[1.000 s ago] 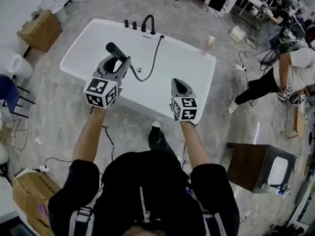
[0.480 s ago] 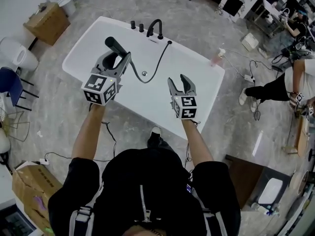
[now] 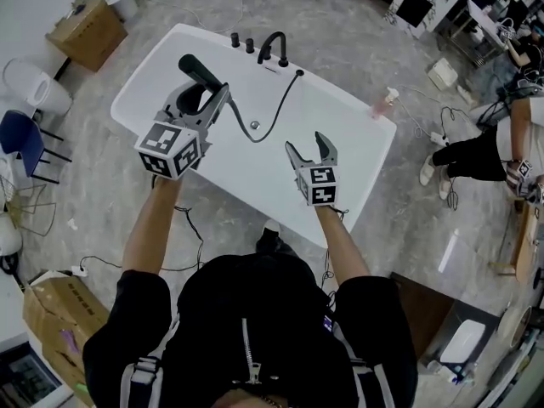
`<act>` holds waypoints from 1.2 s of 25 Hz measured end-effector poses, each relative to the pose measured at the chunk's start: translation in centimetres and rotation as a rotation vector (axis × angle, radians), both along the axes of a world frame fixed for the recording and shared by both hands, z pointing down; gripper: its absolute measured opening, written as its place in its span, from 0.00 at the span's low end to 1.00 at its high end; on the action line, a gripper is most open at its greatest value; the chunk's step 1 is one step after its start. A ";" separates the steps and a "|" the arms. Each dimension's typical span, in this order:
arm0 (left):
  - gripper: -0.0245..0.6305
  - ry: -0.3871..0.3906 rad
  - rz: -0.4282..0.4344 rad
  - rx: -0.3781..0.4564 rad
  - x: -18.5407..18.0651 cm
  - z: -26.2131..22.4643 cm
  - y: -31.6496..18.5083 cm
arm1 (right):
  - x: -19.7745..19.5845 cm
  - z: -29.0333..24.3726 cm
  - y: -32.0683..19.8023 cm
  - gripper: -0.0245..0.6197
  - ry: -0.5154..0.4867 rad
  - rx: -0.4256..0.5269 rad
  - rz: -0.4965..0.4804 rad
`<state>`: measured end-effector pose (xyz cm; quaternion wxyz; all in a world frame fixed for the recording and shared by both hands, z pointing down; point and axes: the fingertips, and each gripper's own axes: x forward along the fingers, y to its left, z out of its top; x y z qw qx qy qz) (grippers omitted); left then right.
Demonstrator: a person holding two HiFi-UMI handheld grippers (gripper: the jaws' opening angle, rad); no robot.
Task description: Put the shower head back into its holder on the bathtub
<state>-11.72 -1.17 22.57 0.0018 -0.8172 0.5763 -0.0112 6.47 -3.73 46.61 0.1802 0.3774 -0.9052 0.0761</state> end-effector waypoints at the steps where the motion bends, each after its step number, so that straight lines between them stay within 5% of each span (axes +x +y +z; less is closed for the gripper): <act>1: 0.27 0.003 0.000 -0.002 0.0 -0.1 0.0 | -0.6 0.7 0.1 0.58 0.008 -0.016 -0.022; 15: 0.27 0.055 -0.030 0.028 -0.8 -5.4 2.4 | -13.7 10.5 1.4 0.55 0.132 -0.145 -0.329; 21: 0.27 0.104 -0.101 0.031 -3.4 -7.6 4.8 | -18.3 13.6 0.7 0.53 0.201 -0.155 -0.394; 26: 0.27 0.074 -0.176 0.033 -4.7 -8.0 6.2 | -19.7 16.1 -0.7 0.51 0.219 -0.180 -0.425; 30: 0.27 0.114 -0.252 0.042 -9.0 -9.5 10.7 | -23.4 16.3 1.6 0.49 0.239 -0.173 -0.476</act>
